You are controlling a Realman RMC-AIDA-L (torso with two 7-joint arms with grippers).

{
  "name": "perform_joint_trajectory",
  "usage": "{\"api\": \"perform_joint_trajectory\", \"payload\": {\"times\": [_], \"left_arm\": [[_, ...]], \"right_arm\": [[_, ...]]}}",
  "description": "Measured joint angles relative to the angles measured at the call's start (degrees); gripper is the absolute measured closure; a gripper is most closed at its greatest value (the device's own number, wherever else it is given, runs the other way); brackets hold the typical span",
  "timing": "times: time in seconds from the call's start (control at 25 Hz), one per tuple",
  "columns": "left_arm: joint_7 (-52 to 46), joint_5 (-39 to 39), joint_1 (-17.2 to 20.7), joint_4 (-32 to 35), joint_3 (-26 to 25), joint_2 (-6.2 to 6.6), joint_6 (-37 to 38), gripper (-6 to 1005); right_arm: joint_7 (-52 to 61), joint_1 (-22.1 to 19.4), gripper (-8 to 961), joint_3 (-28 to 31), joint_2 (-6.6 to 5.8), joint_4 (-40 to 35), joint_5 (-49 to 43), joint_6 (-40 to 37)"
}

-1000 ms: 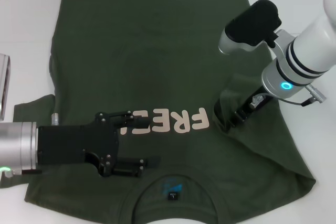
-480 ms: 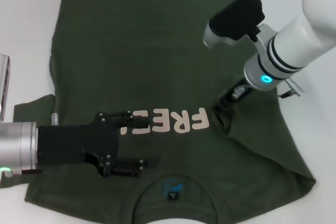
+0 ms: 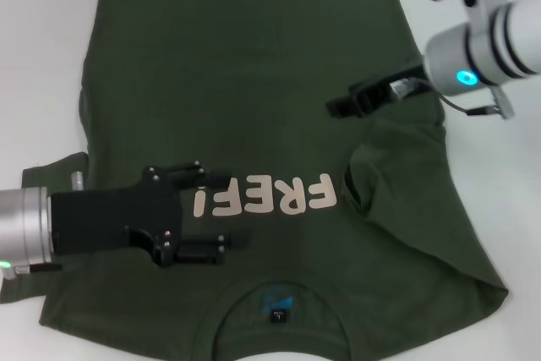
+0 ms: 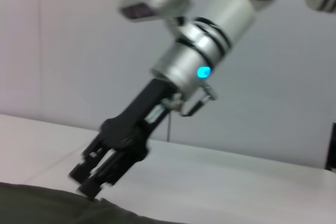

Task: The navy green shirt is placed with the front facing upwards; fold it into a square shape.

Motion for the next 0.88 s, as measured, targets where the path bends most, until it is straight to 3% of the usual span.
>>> {"api": "perform_joint_trajectory", "payload": {"times": [0.16, 0.4, 0.64, 0.84, 0.88], "left_arm": [[-0.35, -0.71, 0.1, -0.32, -1.45, 0.0, -0.42, 140], [-1.07, -1.24, 0.2, -1.33, -3.49, 0.0, -1.18, 140], [-3.89, -1.38, 0.33, -1.39, -4.95, 0.13, -2.51, 140], [-7.62, -1.4, 0.93, -0.82, -5.19, 0.31, -2.88, 139], [-8.6, -1.38, 1.13, -0.54, -5.2, 0.4, -2.99, 139]], "right_arm": [[-9.65, -6.27, 465, 1.94, -0.12, -4.53, 9.86, -3.43], [-27.68, -14.56, 458, 4.69, 0.01, -4.65, 24.78, -6.63], [-54.25, -22.97, 237, 8.87, 0.06, -1.24, 40.88, -15.05], [-72.18, -24.99, 26, 17.77, -0.07, 9.02, 47.38, -31.03], [-73.39, -25.06, 27, 19.15, -0.16, 9.85, 46.56, -33.8]]}}
